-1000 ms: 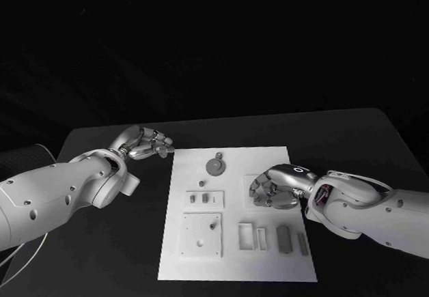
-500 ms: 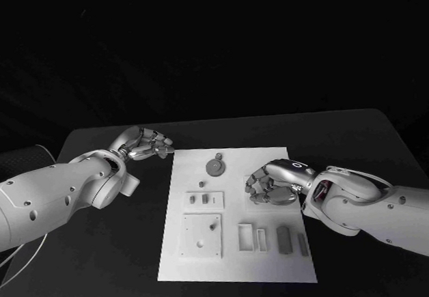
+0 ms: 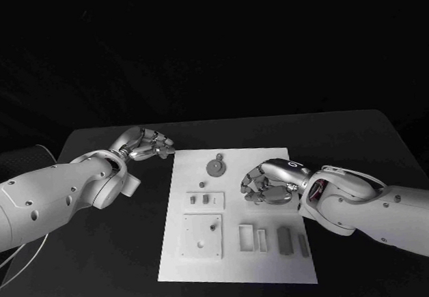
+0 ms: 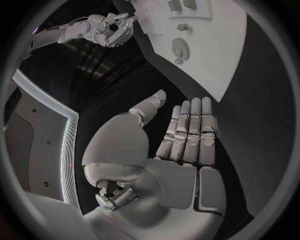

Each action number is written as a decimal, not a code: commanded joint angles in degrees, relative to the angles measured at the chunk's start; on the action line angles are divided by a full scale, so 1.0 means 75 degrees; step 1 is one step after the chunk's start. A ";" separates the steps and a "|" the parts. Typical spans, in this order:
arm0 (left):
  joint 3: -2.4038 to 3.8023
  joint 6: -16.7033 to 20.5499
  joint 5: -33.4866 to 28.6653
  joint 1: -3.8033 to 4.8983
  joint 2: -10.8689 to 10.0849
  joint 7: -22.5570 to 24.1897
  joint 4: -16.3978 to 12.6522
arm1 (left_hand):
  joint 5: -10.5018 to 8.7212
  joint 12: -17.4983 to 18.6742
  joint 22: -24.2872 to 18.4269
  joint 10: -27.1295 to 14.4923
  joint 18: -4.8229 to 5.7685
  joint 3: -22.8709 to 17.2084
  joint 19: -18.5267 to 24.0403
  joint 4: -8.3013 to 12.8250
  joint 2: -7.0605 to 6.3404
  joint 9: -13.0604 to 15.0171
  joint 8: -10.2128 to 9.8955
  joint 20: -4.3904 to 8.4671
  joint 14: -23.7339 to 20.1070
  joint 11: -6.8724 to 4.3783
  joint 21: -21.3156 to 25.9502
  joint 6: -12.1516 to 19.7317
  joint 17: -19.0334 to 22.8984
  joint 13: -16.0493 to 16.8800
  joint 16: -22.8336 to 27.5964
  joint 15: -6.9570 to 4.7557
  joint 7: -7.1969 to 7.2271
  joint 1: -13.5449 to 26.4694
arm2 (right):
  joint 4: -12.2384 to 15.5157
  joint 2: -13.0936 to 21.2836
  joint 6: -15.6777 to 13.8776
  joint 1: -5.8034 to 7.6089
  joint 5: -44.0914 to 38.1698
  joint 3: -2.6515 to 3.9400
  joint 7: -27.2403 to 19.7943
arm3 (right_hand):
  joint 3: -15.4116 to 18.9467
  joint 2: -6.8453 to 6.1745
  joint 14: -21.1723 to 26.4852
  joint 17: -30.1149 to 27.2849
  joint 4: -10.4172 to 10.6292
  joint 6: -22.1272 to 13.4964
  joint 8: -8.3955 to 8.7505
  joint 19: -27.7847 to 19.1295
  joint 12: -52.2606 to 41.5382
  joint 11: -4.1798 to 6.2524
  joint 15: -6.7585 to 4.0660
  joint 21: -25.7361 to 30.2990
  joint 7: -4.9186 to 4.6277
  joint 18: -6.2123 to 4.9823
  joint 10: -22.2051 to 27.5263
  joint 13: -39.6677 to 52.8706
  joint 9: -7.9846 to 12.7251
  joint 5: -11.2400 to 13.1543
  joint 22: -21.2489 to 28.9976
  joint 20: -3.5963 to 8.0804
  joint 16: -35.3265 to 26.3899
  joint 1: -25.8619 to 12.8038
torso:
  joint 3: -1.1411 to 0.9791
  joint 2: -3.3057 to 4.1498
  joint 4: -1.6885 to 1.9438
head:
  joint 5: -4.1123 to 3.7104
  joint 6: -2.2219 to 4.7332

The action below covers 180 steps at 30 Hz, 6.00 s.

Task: Assemble the parts on the task board

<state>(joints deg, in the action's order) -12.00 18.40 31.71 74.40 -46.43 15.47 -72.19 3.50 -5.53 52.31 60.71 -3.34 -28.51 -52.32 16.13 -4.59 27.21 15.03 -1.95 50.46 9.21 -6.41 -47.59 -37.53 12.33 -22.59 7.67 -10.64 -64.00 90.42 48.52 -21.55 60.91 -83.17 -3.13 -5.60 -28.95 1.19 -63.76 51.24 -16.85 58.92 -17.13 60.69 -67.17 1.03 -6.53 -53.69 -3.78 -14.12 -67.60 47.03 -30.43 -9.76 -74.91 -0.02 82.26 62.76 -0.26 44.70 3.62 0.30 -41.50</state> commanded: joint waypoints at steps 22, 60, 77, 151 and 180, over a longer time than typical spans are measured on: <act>0.0006 -0.0059 -0.0016 0.0005 0.0010 0.0087 -0.0012 | 0.0044 0.0060 0.0013 0.0068 -0.0127 0.0023 0.0011 0.0018 -0.0005 -0.0012 0.0047 -0.0035 -0.0013 0.0000 0.0044 0.0015 -0.0021 -0.0014 0.0051 0.0036 -0.0041 -0.0092 | -0.0283 -0.0174 0.0183 -0.0001 0.0240 0.0001 -0.0155 | -0.0087 0.0107 0.0057 -0.0091 0.0007 0.0136 0.0079 -0.0081 0.0223 0.0047 -0.0038 0.0021 -0.0166 -0.0118 0.0044 -0.0076 0.0074 0.0126 -0.0072 -0.0011 -0.0118 -0.0014 | -0.0014 0.0001 -0.0005 | -0.0006 -0.0005; 0.0006 -0.0056 -0.0016 0.0005 0.0041 0.0086 0.0019 | 0.0042 0.0066 0.0016 0.0077 -0.0127 0.0029 0.0006 0.0015 -0.0012 -0.0015 0.0051 -0.0036 -0.0007 0.0000 0.0051 0.0013 -0.0034 -0.0020 0.0064 0.0036 -0.0037 -0.0095 | -0.1245 -0.0737 -0.0447 0.0252 0.0593 0.0003 0.0110 | 0.0065 -0.0804 0.0082 -0.0075 0.0013 -0.0970 0.0684 -0.0053 0.0321 -0.0308 0.0231 0.0069 -0.0544 -0.0118 0.0187 0.0013 0.0398 0.0055 -0.0033 -0.0041 -0.0140 0.0148 | -0.0013 0.0000 -0.0003 | -0.0071 0.0210; 0.0007 -0.0075 -0.0027 0.0006 0.0128 0.0089 0.0033 | 0.0039 0.0069 0.0025 0.0104 -0.0125 0.0089 -0.0003 -0.0024 -0.0057 -0.0020 0.0058 -0.0037 0.0001 -0.0006 0.0060 0.0007 -0.0058 -0.0028 0.0086 0.0038 -0.0033 0.0015 | -0.3113 -0.2052 0.0118 0.0651 0.0207 0.0001 0.0038 | 0.0139 -0.0918 0.0208 -0.0036 0.0011 -0.1343 0.0851 -0.0154 0.0252 -0.0439 0.0374 0.0117 -0.0671 -0.0118 0.0383 0.0087 0.0507 0.0263 -0.0036 -0.0114 -0.0119 0.0194 | -0.0004 0.0014 0.0019 | -0.0103 0.0356; 0.0015 -0.0035 -0.0027 0.0014 0.0100 0.0026 -0.0031 | 0.0048 0.0077 0.0034 0.0124 -0.0132 0.0077 -0.0009 -0.0004 -0.0039 -0.0029 0.0060 -0.0031 0.0010 -0.0016 0.0074 0.0011 -0.0086 -0.0035 0.0113 0.0032 -0.0036 -0.0009 | -0.4265 -0.2811 0.1015 0.0659 -0.0445 -0.0347 0.0072 | 0.0224 -0.0575 0.0435 -0.0003 0.0037 -0.0163 0.0009 -0.0322 0.0240 -0.0066 0.0051 0.0112 -0.0275 -0.0118 0.0515 0.0142 0.0151 0.0359 -0.0091 -0.0195 -0.0043 -0.0115 | -0.0010 0.0007 0.0005 | 0.0009 0.0214; 0.0015 -0.0025 -0.0027 0.0015 0.0092 0.0003 -0.0037 | 0.0044 0.0090 0.0038 0.0113 -0.0129 0.0081 -0.0012 -0.0015 -0.0046 -0.0035 0.0054 -0.0035 0.0014 -0.0007 0.0080 0.0023 -0.0097 -0.0043 0.0124 0.0035 -0.0050 0.0005 | -0.4151 -0.2664 0.1333 0.0661 -0.0434 -0.0401 0.0059 | 0.0030 -0.0570 0.0558 -0.0033 0.0117 -0.0389 0.0189 -0.0372 0.0285 -0.0168 0.0147 0.0186 -0.0381 -0.0118 0.0670 0.0140 0.0233 0.0180 -0.0059 -0.0233 -0.0069 -0.0641 | -0.0008 0.0009 0.0002 | -0.0019 0.0210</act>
<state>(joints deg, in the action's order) -11.95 18.39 31.69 74.46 -45.79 15.20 -72.32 3.50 -5.08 52.54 61.32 -3.43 -28.03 -52.32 15.97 -4.79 27.03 15.26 -1.95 50.47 9.00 -6.18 -47.59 -38.18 12.08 -21.96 7.67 -10.64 -64.21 59.36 28.57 -14.90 66.33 -85.34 -5.75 -5.57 -28.48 -3.43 -59.69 51.08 -16.04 55.60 -15.75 58.21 -65.23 -0.30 -5.39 -52.53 -6.28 -14.59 -62.75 48.14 -28.72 -8.21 -74.91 -1.66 81.86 58.34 -0.33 44.75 3.64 0.19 -39.94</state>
